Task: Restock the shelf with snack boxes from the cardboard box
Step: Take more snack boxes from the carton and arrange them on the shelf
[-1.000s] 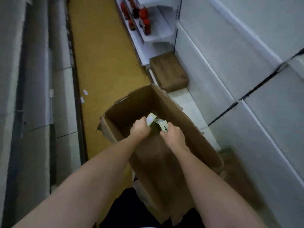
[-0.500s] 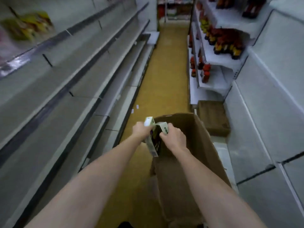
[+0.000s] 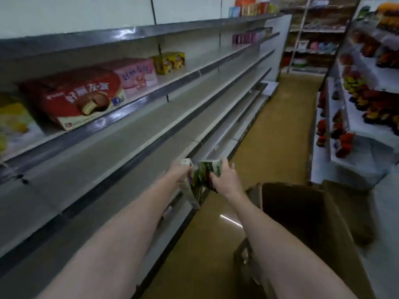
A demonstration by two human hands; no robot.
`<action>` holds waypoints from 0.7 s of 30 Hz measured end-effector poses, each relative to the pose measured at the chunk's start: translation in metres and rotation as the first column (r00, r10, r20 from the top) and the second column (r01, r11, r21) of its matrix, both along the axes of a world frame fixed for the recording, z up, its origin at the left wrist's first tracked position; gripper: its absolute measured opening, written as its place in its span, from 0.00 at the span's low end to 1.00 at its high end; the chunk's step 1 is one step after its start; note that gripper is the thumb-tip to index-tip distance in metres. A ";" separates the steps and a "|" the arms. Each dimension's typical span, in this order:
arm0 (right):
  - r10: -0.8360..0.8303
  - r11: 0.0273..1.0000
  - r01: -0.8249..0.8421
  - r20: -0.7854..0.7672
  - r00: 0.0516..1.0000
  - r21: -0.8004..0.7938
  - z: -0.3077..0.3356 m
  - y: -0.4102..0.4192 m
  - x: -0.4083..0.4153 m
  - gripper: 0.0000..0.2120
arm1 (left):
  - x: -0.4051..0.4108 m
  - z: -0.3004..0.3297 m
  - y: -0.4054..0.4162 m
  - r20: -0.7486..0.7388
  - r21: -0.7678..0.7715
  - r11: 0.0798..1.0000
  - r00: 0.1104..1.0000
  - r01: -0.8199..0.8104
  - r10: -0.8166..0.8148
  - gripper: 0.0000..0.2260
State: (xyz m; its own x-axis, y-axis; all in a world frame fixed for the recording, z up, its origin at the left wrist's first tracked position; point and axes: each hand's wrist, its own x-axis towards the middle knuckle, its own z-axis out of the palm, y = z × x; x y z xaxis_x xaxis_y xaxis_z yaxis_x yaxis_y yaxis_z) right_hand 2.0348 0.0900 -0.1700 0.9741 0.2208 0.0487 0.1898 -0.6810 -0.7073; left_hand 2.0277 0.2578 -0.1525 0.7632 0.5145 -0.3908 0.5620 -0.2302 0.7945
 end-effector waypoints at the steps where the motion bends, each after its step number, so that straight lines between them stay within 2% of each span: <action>1: 0.028 0.999 -0.028 -0.005 1.000 0.027 0.001 0.019 -0.004 0.20 | -0.008 0.001 0.019 0.005 0.010 1.000 1.000 -0.028 0.028 0.15; 4: 0.085 0.990 -0.084 -0.003 0.996 0.111 0.012 0.066 -0.020 0.18 | -0.035 0.010 0.071 0.046 -0.042 0.992 0.992 -0.119 0.121 0.26; 7: 0.140 0.970 -0.132 -0.026 0.990 0.202 0.022 0.099 -0.033 0.20 | -0.060 0.014 0.113 0.089 -0.126 0.978 0.980 -0.164 0.176 0.31; 9: 0.139 0.967 -0.122 -0.059 0.989 0.226 0.029 0.115 -0.037 0.21 | -0.074 0.016 0.136 0.123 -0.149 0.967 0.967 -0.206 0.225 0.26; 12: 0.154 0.950 -0.126 -0.078 0.985 0.285 0.035 0.135 -0.033 0.21 | -0.091 0.018 0.164 0.153 -0.162 0.947 0.941 -0.278 0.303 0.07; 13: 0.160 0.947 -0.134 -0.067 0.985 0.294 0.038 0.142 -0.031 0.21 | -0.093 0.017 0.173 0.157 -0.164 0.938 0.931 -0.304 0.329 0.04; 15: 0.166 0.947 -0.142 -0.058 0.984 0.288 0.049 0.153 -0.032 0.25 | -0.100 0.020 0.185 0.164 -0.180 0.926 0.918 -0.332 0.361 0.03; 16: 0.167 0.948 -0.143 -0.061 0.984 0.285 0.053 0.158 -0.031 0.26 | -0.102 0.021 0.192 0.165 -0.191 0.919 0.911 -0.346 0.377 0.07; 18: 0.178 0.940 -0.155 -0.046 0.983 0.305 0.060 0.166 -0.028 0.20 | -0.107 0.028 0.201 0.177 -0.208 0.909 0.900 -0.362 0.399 0.12; 20: 0.186 0.937 -0.161 -0.053 0.981 0.310 0.062 0.175 -0.020 0.16 | -0.115 0.038 0.206 0.207 -0.244 0.887 0.872 -0.392 0.443 0.05; 21: 0.193 0.931 -0.162 -0.063 0.979 0.327 0.064 0.180 -0.016 0.16 | -0.118 0.037 0.210 0.231 -0.259 0.876 0.854 -0.407 0.466 0.04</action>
